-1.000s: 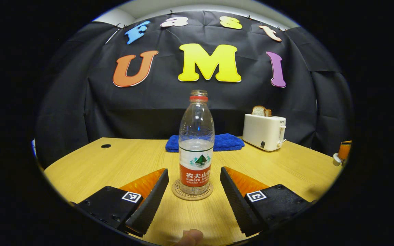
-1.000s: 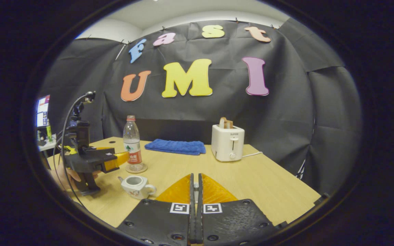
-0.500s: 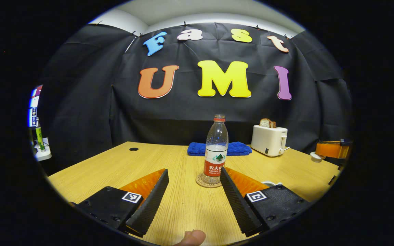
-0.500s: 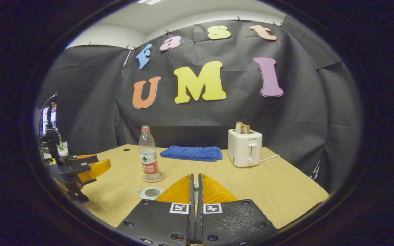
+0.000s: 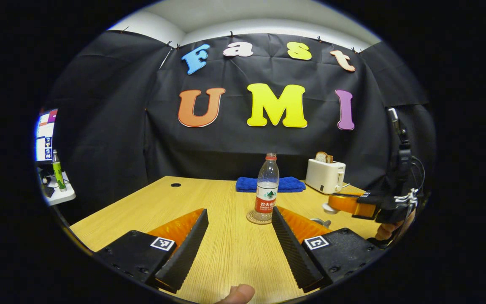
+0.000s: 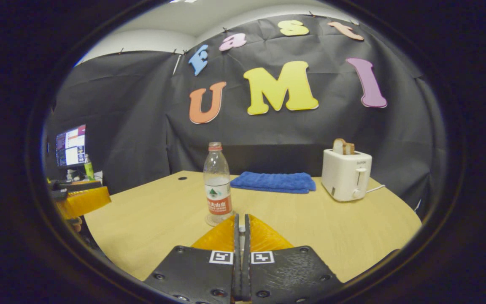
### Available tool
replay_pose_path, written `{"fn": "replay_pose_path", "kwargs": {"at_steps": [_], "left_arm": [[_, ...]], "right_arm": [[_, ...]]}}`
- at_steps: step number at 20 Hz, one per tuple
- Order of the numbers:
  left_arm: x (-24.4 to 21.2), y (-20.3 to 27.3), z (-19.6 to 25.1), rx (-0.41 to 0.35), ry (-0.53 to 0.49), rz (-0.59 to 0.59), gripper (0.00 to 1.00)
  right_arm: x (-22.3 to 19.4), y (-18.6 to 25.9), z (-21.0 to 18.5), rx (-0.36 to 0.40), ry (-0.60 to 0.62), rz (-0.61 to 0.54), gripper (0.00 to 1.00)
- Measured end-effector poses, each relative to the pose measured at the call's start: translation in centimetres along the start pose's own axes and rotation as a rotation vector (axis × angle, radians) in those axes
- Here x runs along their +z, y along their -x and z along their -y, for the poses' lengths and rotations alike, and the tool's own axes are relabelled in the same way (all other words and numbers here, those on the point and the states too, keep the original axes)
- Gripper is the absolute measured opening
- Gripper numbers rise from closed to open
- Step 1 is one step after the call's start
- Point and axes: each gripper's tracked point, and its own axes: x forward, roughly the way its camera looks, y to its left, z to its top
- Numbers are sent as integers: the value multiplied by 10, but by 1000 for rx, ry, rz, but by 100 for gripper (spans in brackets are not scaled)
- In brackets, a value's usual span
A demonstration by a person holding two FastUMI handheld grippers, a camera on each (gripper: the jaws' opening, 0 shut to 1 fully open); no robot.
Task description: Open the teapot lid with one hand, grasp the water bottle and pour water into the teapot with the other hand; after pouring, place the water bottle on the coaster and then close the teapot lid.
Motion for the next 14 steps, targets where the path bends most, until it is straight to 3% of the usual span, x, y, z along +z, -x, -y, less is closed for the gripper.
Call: {"fn": "replay_pose_path", "kwargs": {"at_steps": [6,14], "left_arm": [[11,9,-11,-11,74,-19,95],[4,8,-34,16,74,-52,98]], "right_arm": [[-16,-18,-17,-12,10,-11,0],[-22,-24,-10,-38,-22,-21,2]]}}
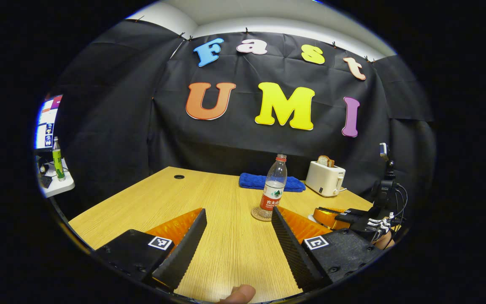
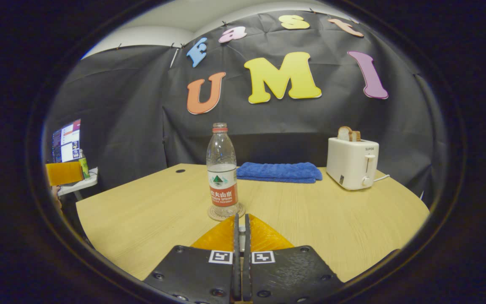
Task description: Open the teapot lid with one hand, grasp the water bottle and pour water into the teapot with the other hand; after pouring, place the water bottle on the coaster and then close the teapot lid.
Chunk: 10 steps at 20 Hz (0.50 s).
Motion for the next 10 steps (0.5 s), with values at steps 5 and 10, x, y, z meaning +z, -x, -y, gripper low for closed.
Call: {"fn": "replay_pose_path", "kwargs": {"at_steps": [5,10], "left_arm": [[0,0,2,-4,-9,-7,98],[-4,-1,2,-4,-14,-18,100]], "right_arm": [[-2,1,3,-4,6,1,4],[-5,4,1,10,4,-3,4]]}}
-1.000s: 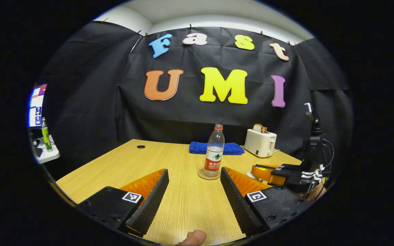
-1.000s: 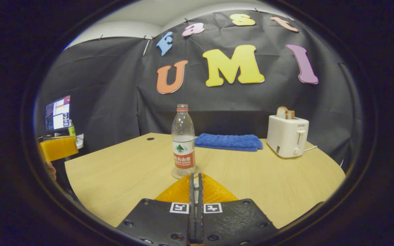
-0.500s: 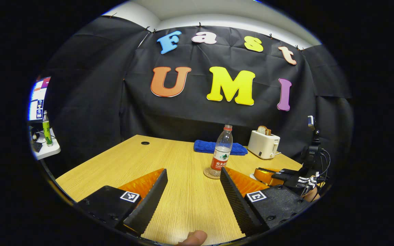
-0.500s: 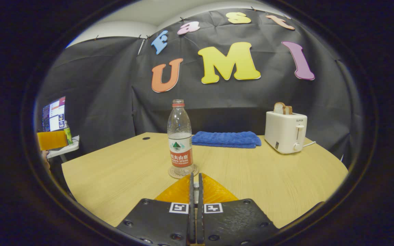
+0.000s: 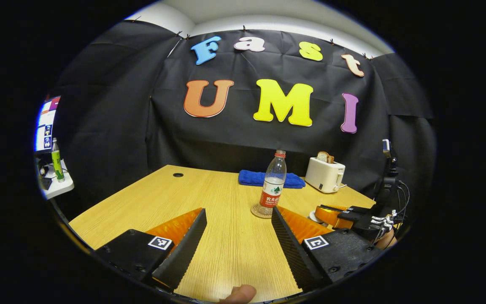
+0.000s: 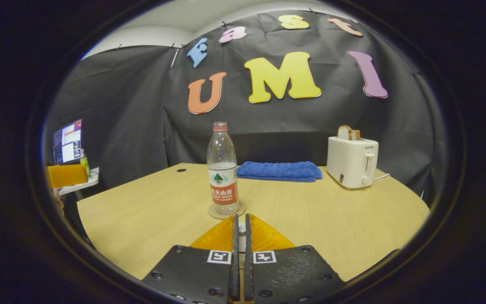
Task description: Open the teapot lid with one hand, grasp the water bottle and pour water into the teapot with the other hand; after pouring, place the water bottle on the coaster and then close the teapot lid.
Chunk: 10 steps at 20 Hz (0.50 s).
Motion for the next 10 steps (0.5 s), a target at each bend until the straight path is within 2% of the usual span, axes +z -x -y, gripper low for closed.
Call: {"fn": "replay_pose_path", "kwargs": {"at_steps": [1,5,8,9,10], "left_arm": [[0,-1,-1,2,-1,-3,98],[-1,0,0,-1,-2,-6,100],[-1,0,0,-4,-4,-8,98],[-1,1,0,-2,-6,-10,98],[-1,0,0,-1,-10,-11,98]], "right_arm": [[0,2,0,3,-1,1,4],[2,4,2,-6,-3,10,6],[5,8,4,-10,-2,16,7],[6,12,6,-15,0,16,11],[9,15,5,-17,2,21,23]]}}
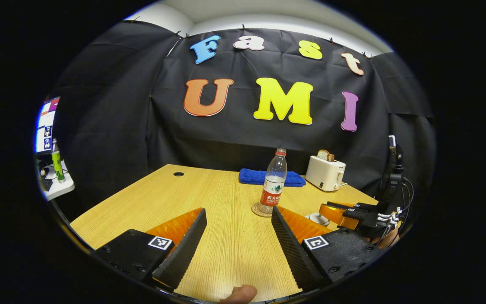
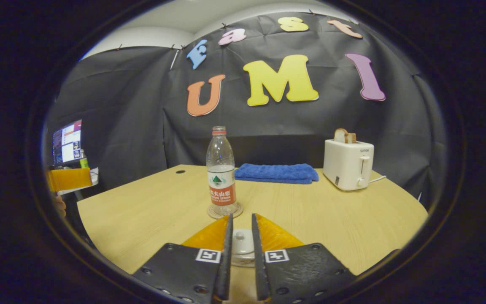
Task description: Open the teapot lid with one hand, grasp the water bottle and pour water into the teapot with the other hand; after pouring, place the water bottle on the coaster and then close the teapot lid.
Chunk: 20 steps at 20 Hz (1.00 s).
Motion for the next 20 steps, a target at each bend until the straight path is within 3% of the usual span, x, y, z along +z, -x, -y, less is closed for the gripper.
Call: {"fn": "replay_pose_path", "kwargs": {"at_steps": [4,8,13,20], "left_arm": [[0,2,0,13,-26,-3,98],[4,4,7,13,-45,6,98],[10,10,17,15,-72,26,98],[10,16,38,13,-99,39,98]], "right_arm": [[16,19,7,-38,1,36,68],[30,48,24,-110,7,48,95],[45,100,57,-217,18,65,97],[50,166,95,-295,36,105,98]]}}
